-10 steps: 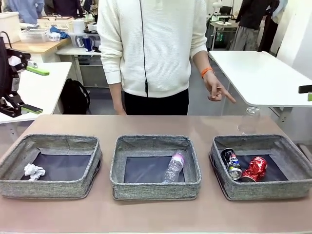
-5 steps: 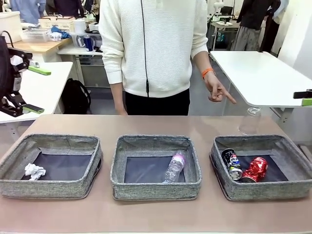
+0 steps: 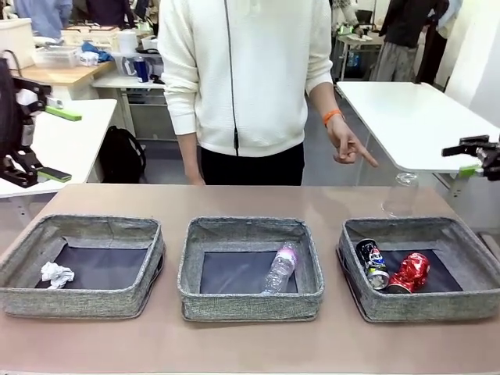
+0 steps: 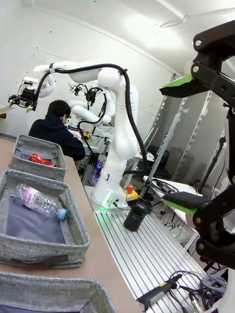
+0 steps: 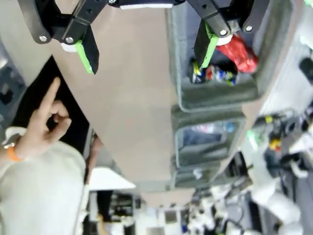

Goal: Sort the waste into the appropriate baskets.
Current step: Pick up the waste item pointed out by the person.

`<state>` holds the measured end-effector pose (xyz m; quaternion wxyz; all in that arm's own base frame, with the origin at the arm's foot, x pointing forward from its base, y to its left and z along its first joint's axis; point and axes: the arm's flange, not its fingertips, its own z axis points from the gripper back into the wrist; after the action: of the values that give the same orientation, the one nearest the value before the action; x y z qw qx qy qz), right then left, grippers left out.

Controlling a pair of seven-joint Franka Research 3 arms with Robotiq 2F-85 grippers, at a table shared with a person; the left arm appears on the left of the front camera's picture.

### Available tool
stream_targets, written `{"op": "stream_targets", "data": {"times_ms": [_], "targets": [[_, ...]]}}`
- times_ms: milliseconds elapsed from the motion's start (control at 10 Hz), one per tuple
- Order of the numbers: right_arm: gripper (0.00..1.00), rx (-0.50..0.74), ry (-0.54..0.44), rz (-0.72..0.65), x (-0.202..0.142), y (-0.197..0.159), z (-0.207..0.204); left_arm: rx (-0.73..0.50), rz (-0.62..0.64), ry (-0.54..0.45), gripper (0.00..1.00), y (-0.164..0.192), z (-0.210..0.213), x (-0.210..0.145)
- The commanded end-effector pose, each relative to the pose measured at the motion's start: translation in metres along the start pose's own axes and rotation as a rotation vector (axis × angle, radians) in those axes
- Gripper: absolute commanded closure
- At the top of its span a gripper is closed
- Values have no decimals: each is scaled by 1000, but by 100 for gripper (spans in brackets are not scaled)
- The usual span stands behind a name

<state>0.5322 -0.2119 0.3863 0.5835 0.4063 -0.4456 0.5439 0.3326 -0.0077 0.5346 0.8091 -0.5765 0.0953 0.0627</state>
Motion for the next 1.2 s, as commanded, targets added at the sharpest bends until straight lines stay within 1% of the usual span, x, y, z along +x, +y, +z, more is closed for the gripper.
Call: {"op": "stream_targets", "data": {"times_ms": [0,100,300,400,500,600,700,800,1100], "targets": [[0,-43,89,104,-24,-18,12,-9,-24,9,0,0,2,-2],[0,-73,106,84,-31,-24,8,-9,-24,9,0,0,2,-2],[0,-207,122,75,-42,-41,-3,-9,-24,9,0,0,2,-2],[0,-248,192,52,-53,-51,-8,-9,-24,9,0,0,2,-2],[0,-264,216,43,-64,-58,-12,-9,-24,9,0,0,2,-2],[0,-275,212,48,-73,-64,-17,-9,-24,9,0,0,2,-2],[0,-270,234,34,-81,-67,-18,-9,-24,9,0,0,2,-2],[0,-258,223,26,-87,-69,-22,-9,-24,9,0,0,2,-2],[0,-274,182,20,-97,-73,-45,-9,-24,9,0,0,2,-2]]}}
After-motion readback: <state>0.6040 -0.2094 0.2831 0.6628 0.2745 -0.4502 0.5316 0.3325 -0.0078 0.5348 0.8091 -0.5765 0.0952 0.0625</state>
